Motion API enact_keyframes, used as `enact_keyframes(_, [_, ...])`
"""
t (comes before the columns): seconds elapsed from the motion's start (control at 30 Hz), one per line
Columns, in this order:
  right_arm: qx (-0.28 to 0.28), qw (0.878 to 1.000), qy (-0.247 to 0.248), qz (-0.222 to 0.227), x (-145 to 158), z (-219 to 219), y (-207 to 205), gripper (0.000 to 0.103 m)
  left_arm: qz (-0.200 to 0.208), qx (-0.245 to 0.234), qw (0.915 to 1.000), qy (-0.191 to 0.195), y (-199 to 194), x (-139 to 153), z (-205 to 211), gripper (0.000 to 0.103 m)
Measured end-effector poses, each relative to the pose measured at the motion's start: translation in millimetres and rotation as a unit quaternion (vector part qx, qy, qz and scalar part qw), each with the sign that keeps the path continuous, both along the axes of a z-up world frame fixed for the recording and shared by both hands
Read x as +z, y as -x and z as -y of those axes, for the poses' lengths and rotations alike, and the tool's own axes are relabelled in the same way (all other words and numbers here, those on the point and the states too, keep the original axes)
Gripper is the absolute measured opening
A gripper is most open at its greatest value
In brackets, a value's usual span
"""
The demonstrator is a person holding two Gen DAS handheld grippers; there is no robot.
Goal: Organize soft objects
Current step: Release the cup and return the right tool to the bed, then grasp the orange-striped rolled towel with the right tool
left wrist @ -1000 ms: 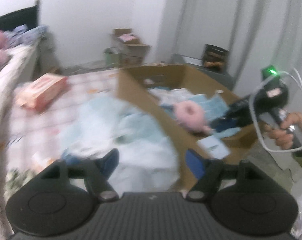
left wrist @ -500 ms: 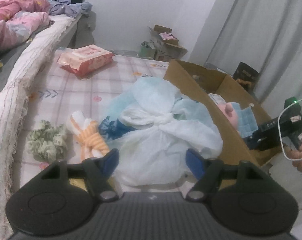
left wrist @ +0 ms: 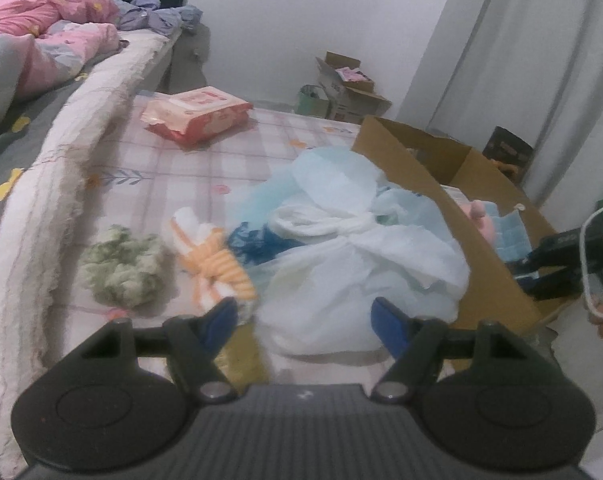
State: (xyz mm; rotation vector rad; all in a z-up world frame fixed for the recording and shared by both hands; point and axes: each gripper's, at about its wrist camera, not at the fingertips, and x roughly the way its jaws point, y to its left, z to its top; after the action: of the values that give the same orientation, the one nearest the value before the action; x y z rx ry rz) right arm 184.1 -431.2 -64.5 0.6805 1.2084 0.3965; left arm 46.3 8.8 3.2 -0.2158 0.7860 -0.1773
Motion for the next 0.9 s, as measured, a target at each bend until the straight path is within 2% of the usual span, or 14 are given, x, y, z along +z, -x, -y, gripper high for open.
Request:
enact_keyframes(0.07, [-0.008,0.999,0.017,0.028,14.2,-0.2,4.7,0.042,0.004,0.005,1.0000,-0.006,4.0,-0.1,-3.8,0.077])
enact_keyframes(0.17, [-0.012,0.997,0.037,0.071,39.8,-4.0,10.9,0.042,0.006,0.008,0.9999,-0.010,8.1,-0.8,-8.3,0.077])
enact_keyframes(0.3, [-0.002,0.992,0.040,0.121,76.1,-20.5,13.1,0.043,0.012,0.011,0.9998,-0.013,11.9,-2.1,-12.0,0.077])
enact_keyframes(0.47, [0.068,0.986,0.003,0.149,104.7,-83.1,2.0,0.043,0.017,0.020,0.9996,-0.010,5.7,-4.7,-19.0,0.076])
enact_keyframes(0.63, [0.169,0.979,-0.020,0.115,100.0,-186.0,-25.4,0.043,0.030,0.031,0.9990,-0.014,-13.0,-13.9,-23.3,0.072])
enact_keyframes(0.8, [0.242,0.967,0.025,0.074,76.3,-281.0,-58.2,0.042,0.000,0.041,0.9991,0.004,-42.0,-37.4,-31.7,0.063])
enact_keyframes(0.9, [0.269,0.960,0.063,0.049,57.1,-324.1,-77.6,0.042,-0.023,0.046,0.9984,0.021,-56.9,-51.6,-38.8,0.062])
